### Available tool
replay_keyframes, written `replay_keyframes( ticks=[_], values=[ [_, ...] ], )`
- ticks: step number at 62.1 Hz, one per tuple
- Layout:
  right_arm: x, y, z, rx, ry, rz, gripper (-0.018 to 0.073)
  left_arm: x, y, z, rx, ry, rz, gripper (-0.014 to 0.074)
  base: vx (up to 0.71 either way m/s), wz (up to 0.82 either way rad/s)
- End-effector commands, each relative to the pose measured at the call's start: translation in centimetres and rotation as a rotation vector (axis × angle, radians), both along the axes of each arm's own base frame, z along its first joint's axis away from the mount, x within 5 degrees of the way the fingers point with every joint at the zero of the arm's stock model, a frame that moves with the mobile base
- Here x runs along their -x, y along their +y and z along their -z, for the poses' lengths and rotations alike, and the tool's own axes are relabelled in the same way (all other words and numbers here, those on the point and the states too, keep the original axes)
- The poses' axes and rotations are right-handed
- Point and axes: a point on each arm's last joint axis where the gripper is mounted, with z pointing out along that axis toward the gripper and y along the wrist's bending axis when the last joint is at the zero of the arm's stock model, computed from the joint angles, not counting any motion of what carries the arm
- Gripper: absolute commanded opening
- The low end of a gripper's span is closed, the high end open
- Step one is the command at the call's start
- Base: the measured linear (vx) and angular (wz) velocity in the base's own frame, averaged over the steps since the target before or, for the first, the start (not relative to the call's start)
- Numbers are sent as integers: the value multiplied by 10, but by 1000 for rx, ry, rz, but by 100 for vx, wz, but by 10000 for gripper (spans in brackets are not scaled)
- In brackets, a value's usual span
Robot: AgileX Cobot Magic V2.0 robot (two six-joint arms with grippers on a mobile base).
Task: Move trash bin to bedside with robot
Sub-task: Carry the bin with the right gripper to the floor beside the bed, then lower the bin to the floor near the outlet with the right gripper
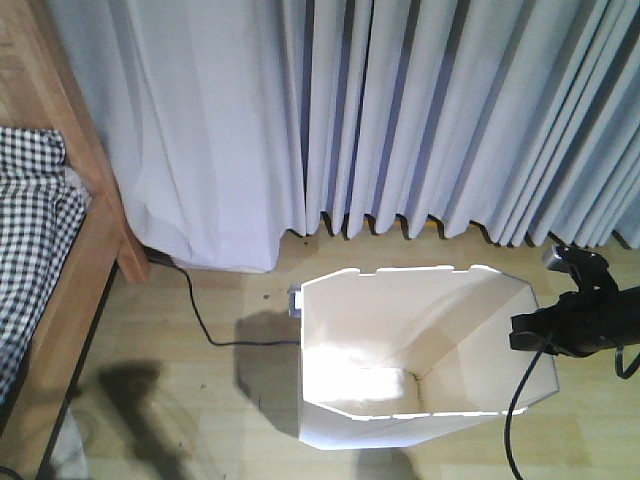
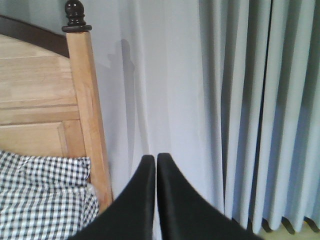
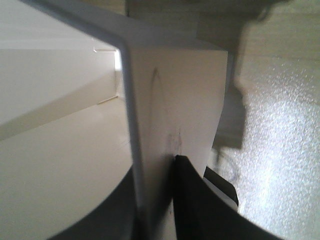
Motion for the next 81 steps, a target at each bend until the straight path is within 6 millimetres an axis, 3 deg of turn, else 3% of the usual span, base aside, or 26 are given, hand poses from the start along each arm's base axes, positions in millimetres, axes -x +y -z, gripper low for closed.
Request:
replay_keyframes(
  ticks=[1, 65, 81],
  values=[
    [-9, 11, -29, -185, -82, 14, -4, 0, -1, -3, 22, -70, 9, -6, 22, -1],
    [-13, 9, -29, -177, -103, 72, -4, 0, -1, -3, 22, -70, 9, -6, 14, 0],
    [-25, -2, 3, -105, -6, 56, -4, 0, -1, -3, 22, -70, 9, -6, 2, 0]
  ],
)
